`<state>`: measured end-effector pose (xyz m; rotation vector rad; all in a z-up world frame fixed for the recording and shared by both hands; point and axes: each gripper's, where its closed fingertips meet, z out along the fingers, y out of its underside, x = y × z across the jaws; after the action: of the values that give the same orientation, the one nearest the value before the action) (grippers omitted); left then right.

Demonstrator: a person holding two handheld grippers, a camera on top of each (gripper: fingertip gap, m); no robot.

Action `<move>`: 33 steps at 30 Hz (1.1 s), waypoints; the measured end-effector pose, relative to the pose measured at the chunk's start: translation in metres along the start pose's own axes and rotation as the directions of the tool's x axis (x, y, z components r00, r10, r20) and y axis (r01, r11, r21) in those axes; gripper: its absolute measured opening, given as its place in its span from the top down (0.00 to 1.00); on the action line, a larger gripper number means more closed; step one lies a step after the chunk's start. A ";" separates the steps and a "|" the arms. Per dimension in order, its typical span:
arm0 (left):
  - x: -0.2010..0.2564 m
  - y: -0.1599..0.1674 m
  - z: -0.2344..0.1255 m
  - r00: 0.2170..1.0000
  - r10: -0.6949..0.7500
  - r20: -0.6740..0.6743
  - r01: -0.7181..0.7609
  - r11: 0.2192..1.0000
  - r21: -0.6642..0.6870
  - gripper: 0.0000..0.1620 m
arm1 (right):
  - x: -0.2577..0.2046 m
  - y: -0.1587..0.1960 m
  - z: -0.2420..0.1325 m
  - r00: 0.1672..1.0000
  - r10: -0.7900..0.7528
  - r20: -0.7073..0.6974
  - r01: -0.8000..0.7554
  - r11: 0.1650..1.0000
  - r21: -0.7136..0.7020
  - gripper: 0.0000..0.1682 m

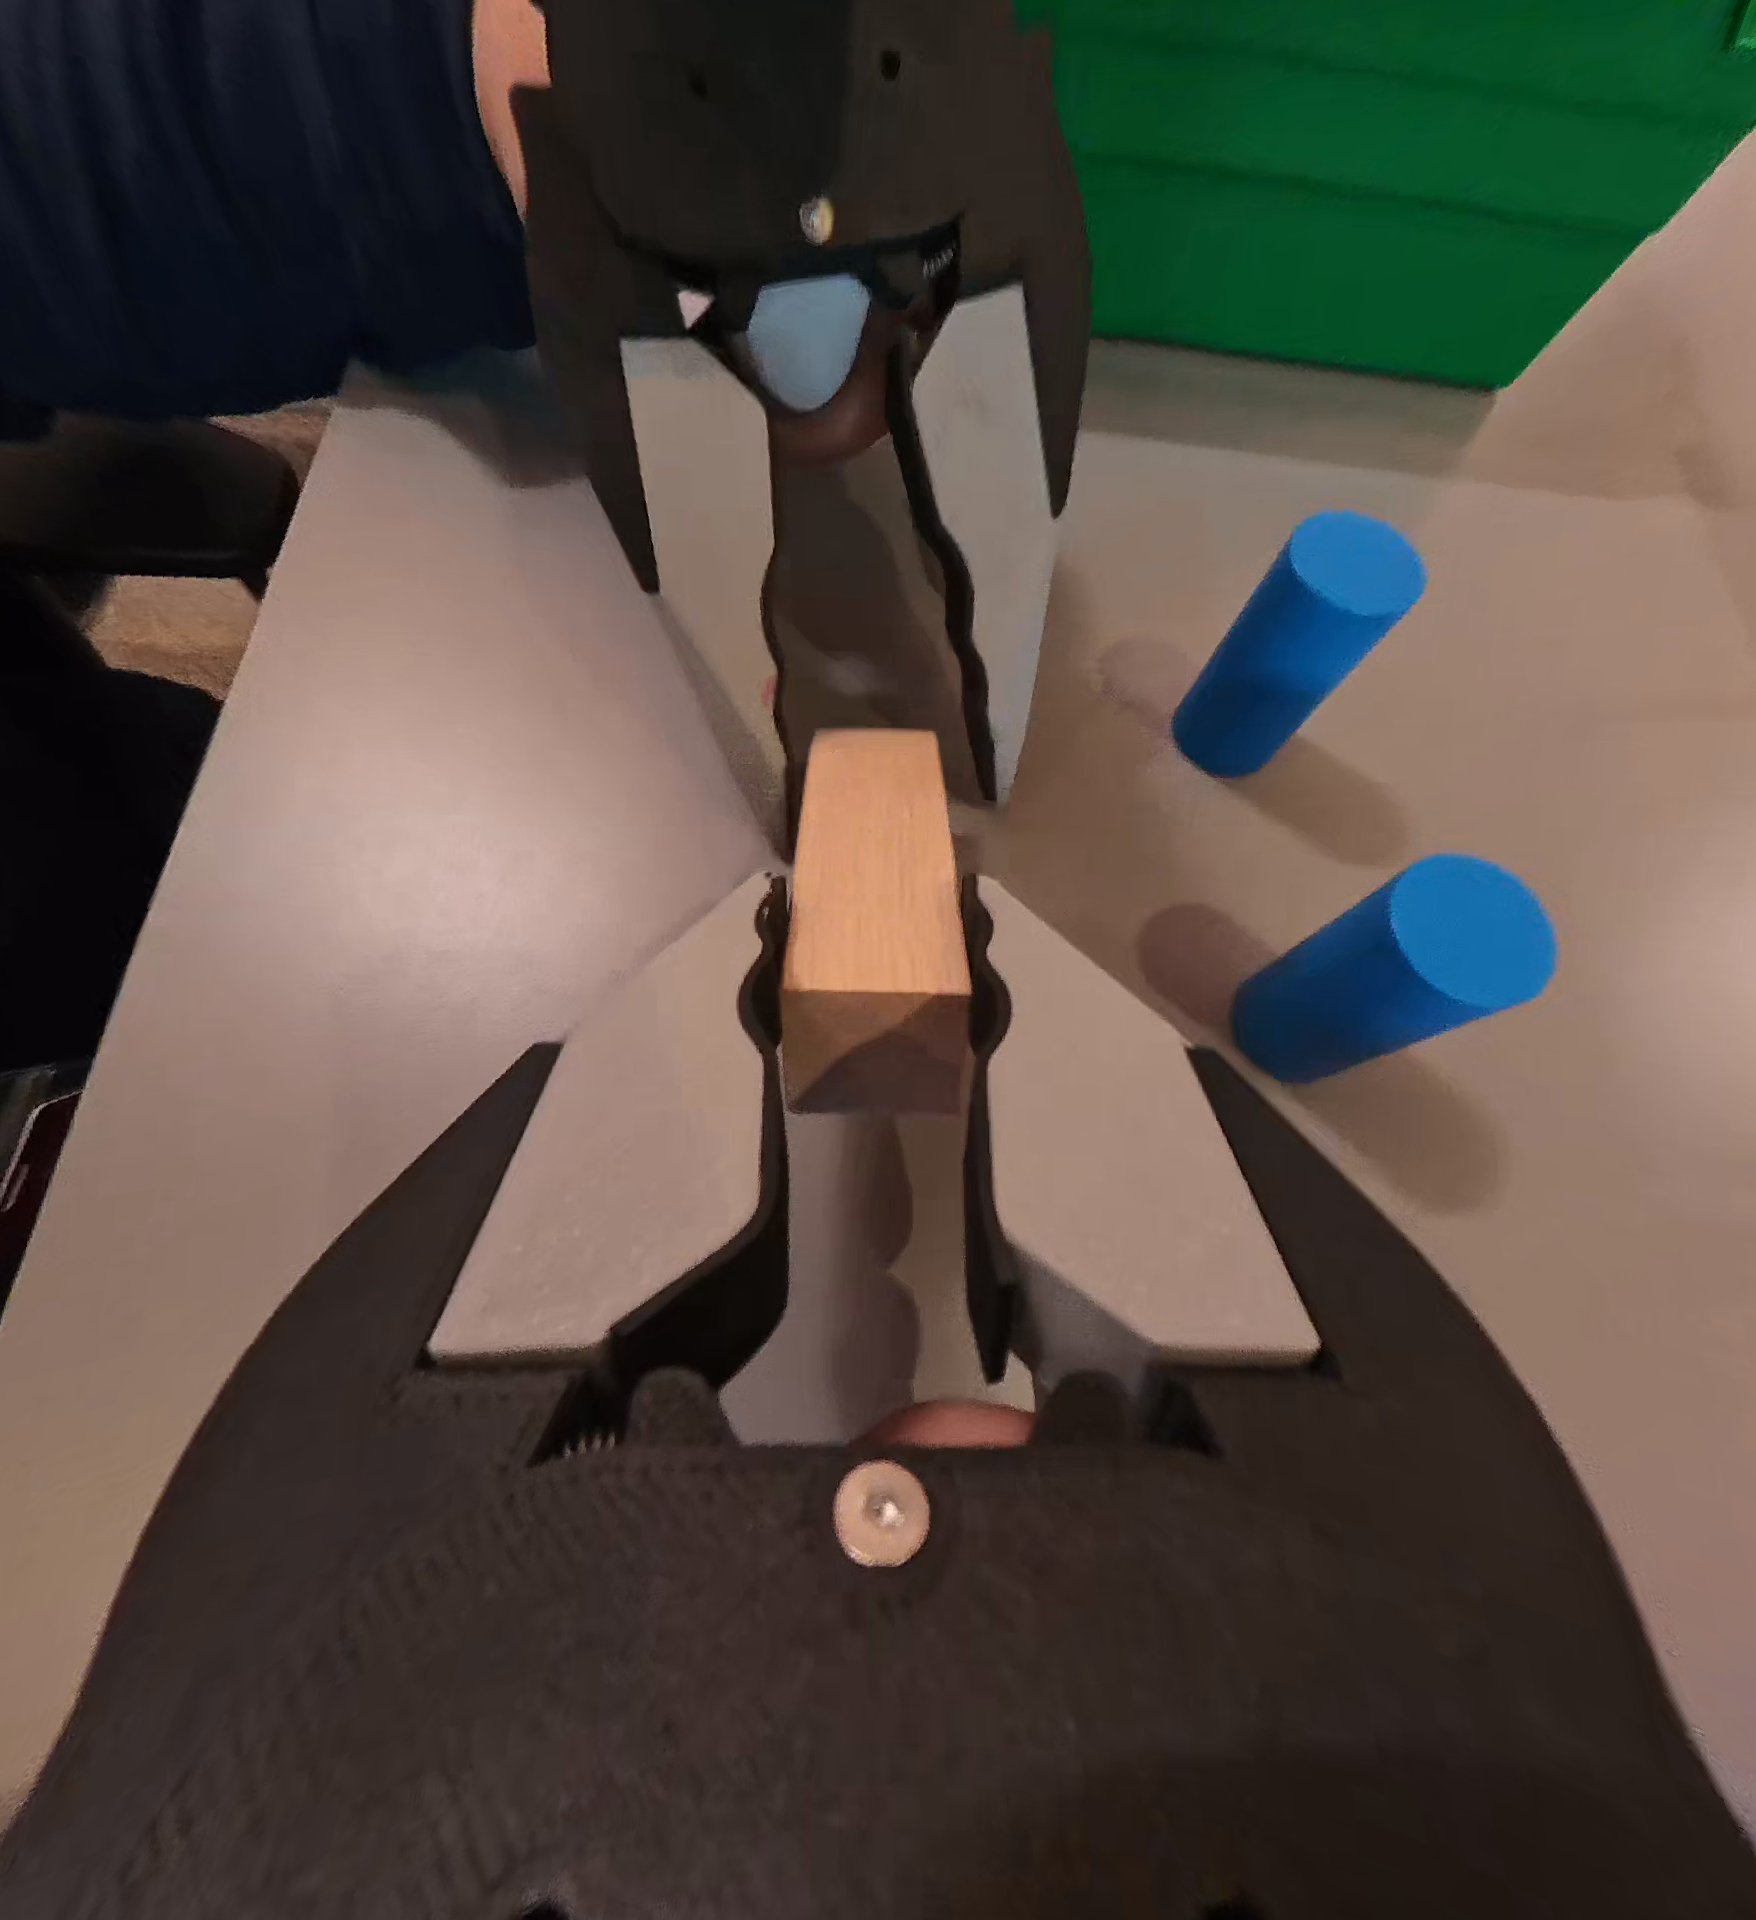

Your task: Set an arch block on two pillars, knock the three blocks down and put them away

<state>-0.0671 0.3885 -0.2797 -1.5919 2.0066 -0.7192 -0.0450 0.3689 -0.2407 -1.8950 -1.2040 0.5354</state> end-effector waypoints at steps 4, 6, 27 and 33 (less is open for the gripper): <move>0.009 -0.009 0.009 0.998 0.049 -0.027 -0.048 0.999 0.023 0.79 | -0.001 0.029 0.007 1.000 0.022 0.003 -0.021 0.989 -0.146 0.82; 0.009 -0.010 0.009 0.998 0.041 -0.049 -0.039 0.998 0.043 0.80 | 0.001 0.035 0.010 1.000 0.002 -0.025 -0.007 0.983 -0.182 0.81; -0.033 -0.001 -0.018 0.990 -0.112 0.086 0.100 0.986 0.134 0.78 | 0.007 0.029 0.009 0.996 -0.003 -0.089 -0.013 0.984 -0.176 0.81; -0.077 0.006 -0.035 0.928 -0.290 0.233 0.239 0.945 0.224 0.84 | 0.018 0.004 -0.009 0.990 0.037 -0.136 -0.041 0.999 -0.027 0.81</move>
<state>-0.0784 0.4686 -0.2539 -1.7585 1.5033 -0.7311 -0.0280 0.3806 -0.2378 -1.9513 -1.0941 0.4043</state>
